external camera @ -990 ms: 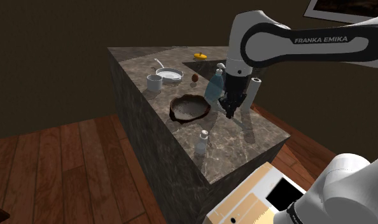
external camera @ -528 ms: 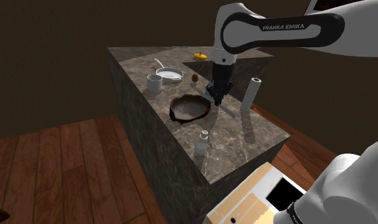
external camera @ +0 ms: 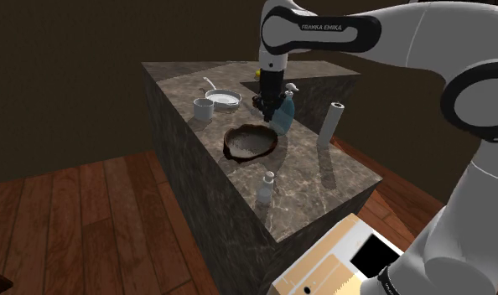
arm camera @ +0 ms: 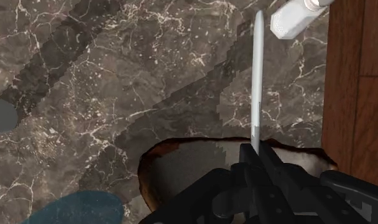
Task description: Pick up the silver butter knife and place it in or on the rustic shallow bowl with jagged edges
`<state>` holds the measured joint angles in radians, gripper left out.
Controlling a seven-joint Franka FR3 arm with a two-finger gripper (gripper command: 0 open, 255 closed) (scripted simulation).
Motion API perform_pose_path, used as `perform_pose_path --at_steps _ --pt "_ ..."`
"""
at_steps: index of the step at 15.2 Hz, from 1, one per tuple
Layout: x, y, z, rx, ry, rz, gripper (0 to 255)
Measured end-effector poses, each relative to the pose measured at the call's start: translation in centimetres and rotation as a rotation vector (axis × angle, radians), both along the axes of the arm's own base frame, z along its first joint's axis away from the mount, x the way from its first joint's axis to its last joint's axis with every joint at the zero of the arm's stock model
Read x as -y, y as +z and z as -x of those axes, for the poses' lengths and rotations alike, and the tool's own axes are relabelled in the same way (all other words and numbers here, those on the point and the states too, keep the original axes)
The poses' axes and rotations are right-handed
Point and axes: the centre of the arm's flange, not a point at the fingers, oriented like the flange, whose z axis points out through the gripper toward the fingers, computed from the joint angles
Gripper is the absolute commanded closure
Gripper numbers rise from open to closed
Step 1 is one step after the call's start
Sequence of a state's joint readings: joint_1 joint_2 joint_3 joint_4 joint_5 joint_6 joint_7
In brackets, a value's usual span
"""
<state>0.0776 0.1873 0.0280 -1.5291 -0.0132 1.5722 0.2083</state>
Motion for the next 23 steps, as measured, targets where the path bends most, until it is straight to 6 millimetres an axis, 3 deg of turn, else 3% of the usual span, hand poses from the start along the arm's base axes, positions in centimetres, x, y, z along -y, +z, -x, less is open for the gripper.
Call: perform_pose_path --at_steps 4,6,20,23 --pt "0.8 0.4 -5.4 0.001 0.000 0.000 255" --pt "0.7 -0.4 -6.7 0.000 0.000 0.000 255" --pt "0.8 -7.6 -7.3 -0.001 0.000 0.000 255" --pt "0.8 -8.3 -7.2 0.000 0.000 0.000 255"
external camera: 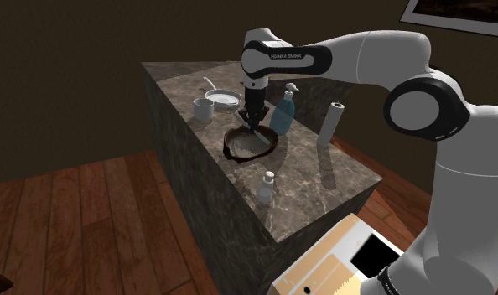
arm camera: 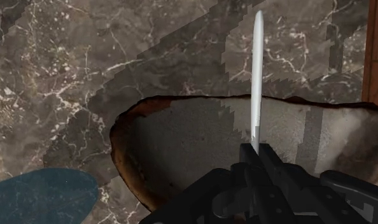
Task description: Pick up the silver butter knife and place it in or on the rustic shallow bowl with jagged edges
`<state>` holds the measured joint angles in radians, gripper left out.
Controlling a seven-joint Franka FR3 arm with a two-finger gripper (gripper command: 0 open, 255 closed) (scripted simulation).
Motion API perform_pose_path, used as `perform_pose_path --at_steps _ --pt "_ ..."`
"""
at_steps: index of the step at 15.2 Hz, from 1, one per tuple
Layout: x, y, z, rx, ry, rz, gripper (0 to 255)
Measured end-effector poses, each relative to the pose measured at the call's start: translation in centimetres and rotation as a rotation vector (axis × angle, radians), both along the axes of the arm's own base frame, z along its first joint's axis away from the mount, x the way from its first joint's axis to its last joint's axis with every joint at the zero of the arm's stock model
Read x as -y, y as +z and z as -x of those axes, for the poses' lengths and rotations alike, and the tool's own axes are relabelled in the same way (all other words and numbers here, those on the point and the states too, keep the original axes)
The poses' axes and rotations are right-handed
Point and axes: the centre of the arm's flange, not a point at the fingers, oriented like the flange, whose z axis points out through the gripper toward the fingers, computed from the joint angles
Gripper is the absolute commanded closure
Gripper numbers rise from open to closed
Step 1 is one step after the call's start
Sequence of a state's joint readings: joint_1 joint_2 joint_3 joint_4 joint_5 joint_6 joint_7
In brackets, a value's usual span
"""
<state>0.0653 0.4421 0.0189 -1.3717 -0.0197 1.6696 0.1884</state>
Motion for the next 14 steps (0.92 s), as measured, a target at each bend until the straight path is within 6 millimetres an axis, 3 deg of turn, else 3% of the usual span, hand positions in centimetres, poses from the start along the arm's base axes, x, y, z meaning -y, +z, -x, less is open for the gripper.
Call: perform_pose_path --at_steps 4,5,11,14 --pt "0.0 -0.1 0.0 0.000 0.000 0.000 255" --pt "0.0 -0.1 0.0 0.000 0.000 0.000 0" --pt "0.0 -0.1 0.0 0.000 0.000 0.000 0" --pt "-0.2 2.9 -0.3 0.002 0.000 0.000 0"
